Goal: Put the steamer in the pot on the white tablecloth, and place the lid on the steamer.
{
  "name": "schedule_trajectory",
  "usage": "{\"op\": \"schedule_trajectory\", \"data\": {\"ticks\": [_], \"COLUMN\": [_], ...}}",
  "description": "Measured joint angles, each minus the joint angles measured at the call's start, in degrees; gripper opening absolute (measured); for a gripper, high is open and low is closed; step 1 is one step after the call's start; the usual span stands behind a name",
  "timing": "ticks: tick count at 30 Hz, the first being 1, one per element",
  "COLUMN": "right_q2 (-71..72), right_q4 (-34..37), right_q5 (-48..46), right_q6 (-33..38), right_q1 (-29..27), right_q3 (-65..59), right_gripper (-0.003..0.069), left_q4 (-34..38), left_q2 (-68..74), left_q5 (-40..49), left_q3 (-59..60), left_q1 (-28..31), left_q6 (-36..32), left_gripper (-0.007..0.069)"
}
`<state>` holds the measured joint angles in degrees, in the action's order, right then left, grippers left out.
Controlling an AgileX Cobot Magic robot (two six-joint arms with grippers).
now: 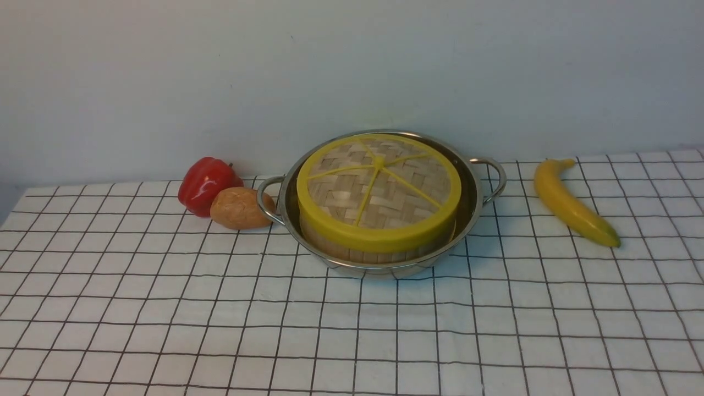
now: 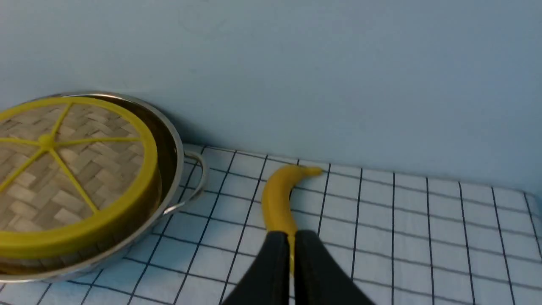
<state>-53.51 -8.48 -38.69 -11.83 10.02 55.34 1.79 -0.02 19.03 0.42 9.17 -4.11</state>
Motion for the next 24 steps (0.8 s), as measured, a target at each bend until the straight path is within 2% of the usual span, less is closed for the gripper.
{"op": "schedule_trajectory", "data": {"ticks": [2, 7, 11, 24], "right_q2": [8.9, 23.3, 32.0, 53.1], "right_q4": [0.1, 0.2, -0.1, -2.3], "right_q5": [6.2, 18.2, 22.7, 26.9], "right_q6": [-2.4, -6.1, -7.1, -7.4], "right_q1": [-2.4, -8.4, -11.7, -11.9], "right_q3": [-10.9, -27.0, -37.8, -55.3], "right_gripper": [0.0052, 0.0069, 0.0080, 0.0113], "left_q4": [0.0, 0.0, 0.0, 0.0], "left_q2": [0.0, 0.0, 0.0, 0.0], "left_q5": [0.0, 0.0, 0.0, 0.0], "left_q3": [0.0, 0.0, 0.0, 0.0], "left_q1": [0.0, 0.0, 0.0, 0.0], "left_q6": [0.0, 0.0, 0.0, 0.0], "left_gripper": [0.0243, 0.0243, 0.0243, 0.0243]}}
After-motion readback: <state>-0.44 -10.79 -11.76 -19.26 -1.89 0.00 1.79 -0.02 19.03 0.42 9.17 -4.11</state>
